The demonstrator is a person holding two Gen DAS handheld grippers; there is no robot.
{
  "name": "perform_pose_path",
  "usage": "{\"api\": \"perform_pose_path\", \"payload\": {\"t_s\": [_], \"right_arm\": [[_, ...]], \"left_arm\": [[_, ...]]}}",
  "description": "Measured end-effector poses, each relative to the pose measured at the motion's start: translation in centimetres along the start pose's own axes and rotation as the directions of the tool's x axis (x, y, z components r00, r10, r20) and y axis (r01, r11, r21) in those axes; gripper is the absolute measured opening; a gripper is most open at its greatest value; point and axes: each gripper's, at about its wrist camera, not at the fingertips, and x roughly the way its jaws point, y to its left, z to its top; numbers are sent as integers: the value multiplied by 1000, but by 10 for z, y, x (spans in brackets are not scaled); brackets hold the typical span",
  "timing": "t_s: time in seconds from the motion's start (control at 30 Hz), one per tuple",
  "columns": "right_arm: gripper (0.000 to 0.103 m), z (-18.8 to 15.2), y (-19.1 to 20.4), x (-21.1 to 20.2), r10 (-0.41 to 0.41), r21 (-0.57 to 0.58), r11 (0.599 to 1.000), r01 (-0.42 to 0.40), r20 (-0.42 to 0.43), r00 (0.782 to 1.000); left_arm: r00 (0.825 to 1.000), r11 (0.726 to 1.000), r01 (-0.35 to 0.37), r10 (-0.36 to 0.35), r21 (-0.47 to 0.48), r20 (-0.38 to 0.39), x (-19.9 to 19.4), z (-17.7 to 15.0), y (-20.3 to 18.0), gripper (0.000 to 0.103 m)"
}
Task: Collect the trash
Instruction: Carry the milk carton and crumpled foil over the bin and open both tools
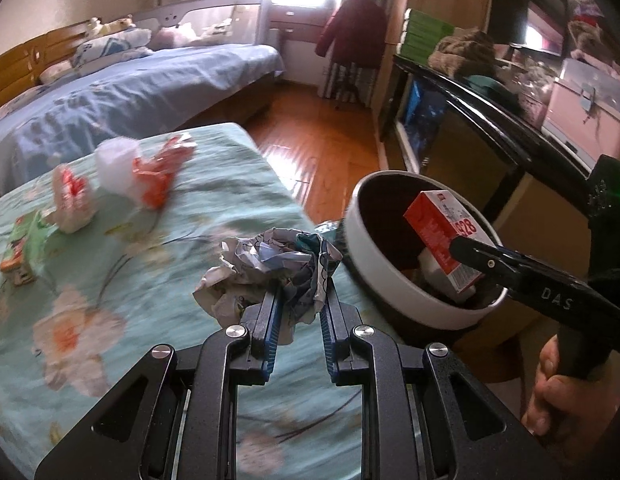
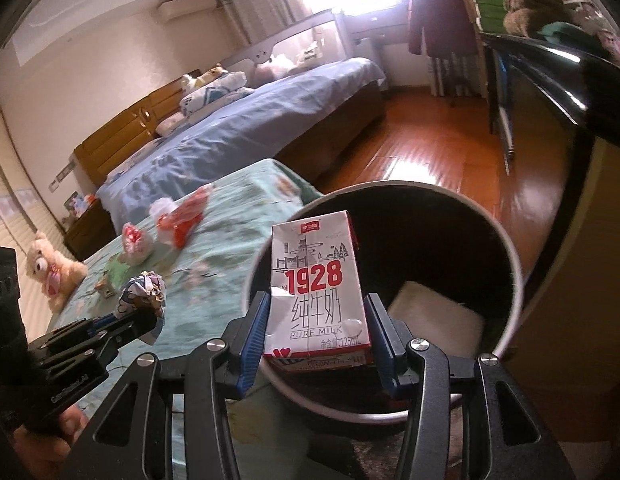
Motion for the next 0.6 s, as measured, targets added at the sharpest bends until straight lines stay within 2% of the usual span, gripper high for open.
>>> {"api": "perform_pose_path", "payload": {"t_s": [0.6], "right_arm": [[48,7,-34,-7,-34,54,998,33,20,999]], "left_arm": [[998,994,64,-63,87,-13,16,19,-52,17]]}}
